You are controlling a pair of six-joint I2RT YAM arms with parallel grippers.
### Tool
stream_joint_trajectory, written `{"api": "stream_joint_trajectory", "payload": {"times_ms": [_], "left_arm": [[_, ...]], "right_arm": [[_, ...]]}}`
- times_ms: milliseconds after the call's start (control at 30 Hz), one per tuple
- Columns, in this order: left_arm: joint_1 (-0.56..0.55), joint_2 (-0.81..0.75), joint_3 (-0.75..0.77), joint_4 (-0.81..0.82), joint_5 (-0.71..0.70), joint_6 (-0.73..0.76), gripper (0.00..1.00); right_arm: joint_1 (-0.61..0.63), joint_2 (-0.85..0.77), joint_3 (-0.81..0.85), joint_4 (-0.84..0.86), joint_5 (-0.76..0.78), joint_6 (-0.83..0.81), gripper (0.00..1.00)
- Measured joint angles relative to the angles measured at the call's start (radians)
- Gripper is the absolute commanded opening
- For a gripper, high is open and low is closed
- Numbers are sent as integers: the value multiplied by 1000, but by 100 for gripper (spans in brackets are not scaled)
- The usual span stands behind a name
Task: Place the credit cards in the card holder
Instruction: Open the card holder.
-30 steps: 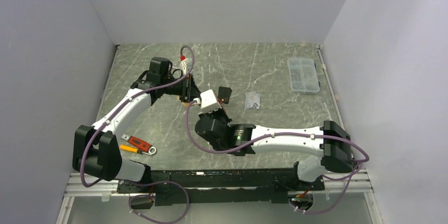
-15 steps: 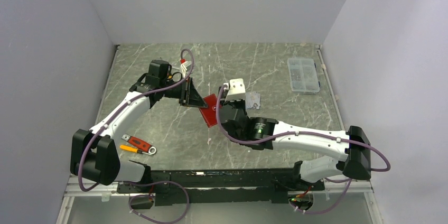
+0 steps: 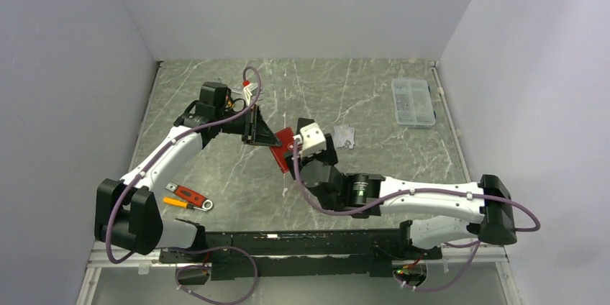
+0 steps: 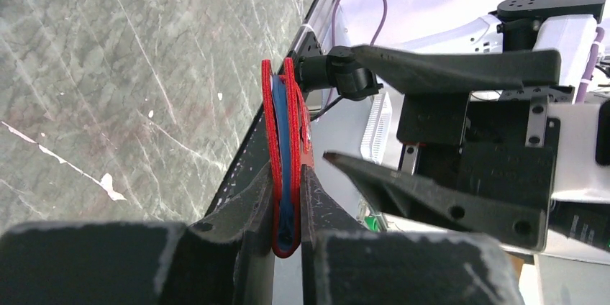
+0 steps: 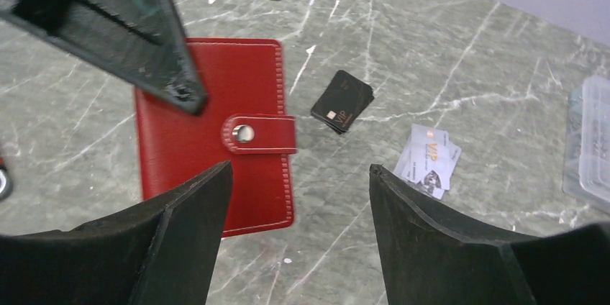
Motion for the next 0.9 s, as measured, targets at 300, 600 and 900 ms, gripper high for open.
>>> {"api": "stream_joint_trajectory", "payload": {"times_ms": [300, 600, 900], "left_arm": [[5, 0, -2, 0, -2, -2, 2], [11, 0, -3, 19, -8, -8, 3], [13, -2, -8, 68, -3, -39, 3]], "right_arm": [[37, 120, 53, 25, 0, -90, 68], [42, 237, 112, 90, 96, -208, 31], [44, 285, 112, 232, 150, -330, 0]]}}
